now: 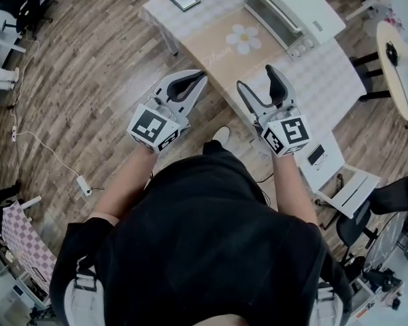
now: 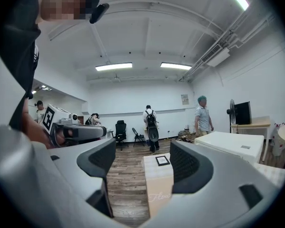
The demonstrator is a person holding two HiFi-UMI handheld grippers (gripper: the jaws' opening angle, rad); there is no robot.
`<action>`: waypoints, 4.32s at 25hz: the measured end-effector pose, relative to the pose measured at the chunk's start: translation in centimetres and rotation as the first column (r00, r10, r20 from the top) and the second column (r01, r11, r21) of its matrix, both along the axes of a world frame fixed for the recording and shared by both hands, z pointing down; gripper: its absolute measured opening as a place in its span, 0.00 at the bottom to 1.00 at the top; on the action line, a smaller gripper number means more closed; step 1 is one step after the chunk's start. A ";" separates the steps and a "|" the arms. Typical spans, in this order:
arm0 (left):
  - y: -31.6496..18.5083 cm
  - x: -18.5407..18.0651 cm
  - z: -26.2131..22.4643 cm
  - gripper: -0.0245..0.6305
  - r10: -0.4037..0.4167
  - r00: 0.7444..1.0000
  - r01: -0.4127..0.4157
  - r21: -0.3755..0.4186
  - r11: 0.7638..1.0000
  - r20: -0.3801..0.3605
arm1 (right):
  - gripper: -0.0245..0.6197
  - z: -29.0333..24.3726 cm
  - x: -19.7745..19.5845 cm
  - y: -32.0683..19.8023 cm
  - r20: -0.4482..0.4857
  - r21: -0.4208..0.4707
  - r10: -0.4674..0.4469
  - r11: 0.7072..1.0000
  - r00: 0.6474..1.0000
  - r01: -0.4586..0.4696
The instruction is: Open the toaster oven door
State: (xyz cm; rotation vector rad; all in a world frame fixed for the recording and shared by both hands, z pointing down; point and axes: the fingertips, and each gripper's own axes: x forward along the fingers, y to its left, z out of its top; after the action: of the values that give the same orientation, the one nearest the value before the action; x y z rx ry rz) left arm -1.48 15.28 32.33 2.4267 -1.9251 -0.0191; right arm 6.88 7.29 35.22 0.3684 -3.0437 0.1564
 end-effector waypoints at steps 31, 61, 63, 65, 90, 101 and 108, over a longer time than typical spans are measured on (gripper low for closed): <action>-26.2 -7.0 2.5 0.07 0.415 0.910 -0.415 -0.020 0.910 -0.014 | 0.56 5.2 -5.3 -23.1 -0.131 -0.024 0.365 0.928 0.922 -0.371; -37.8 -11.5 7.2 0.07 0.659 0.752 -0.659 -0.037 0.751 -0.028 | 0.56 18.3 -6.0 -35.3 -0.670 0.198 0.477 0.854 0.569 -0.482; -38.0 -11.7 7.1 0.07 0.659 0.752 -0.660 -0.034 0.751 -0.030 | 0.56 18.7 -5.8 -35.6 -0.693 0.203 0.468 0.857 0.549 -0.474; -38.1 -11.8 7.1 0.07 0.660 0.750 -0.661 -0.032 0.750 -0.030 | 0.56 18.9 -5.7 -35.8 -0.712 0.208 0.459 0.861 0.532 -0.465; -39.0 -12.2 8.0 0.07 0.664 0.746 -0.666 -0.039 0.745 -0.040 | 0.33 22.6 -4.9 -37.1 -0.926 0.298 0.305 0.952 0.223 -0.065; -38.7 -12.6 8.0 0.07 0.657 0.752 -0.659 -0.043 0.751 -0.054 | 0.20 22.7 -4.7 -37.5 -0.959 0.233 0.234 0.972 0.158 -0.025; -38.1 -12.6 8.1 0.07 0.659 0.750 -0.661 -0.042 0.749 -0.053 | 0.20 22.8 -4.8 -37.1 -0.960 0.233 0.238 0.971 0.149 -0.045</action>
State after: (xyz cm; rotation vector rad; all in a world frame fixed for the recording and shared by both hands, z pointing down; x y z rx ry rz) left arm -14.03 -22.80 40.40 2.8850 -0.9226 0.0201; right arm 2.10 -29.79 58.04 0.4963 -1.6267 -0.2488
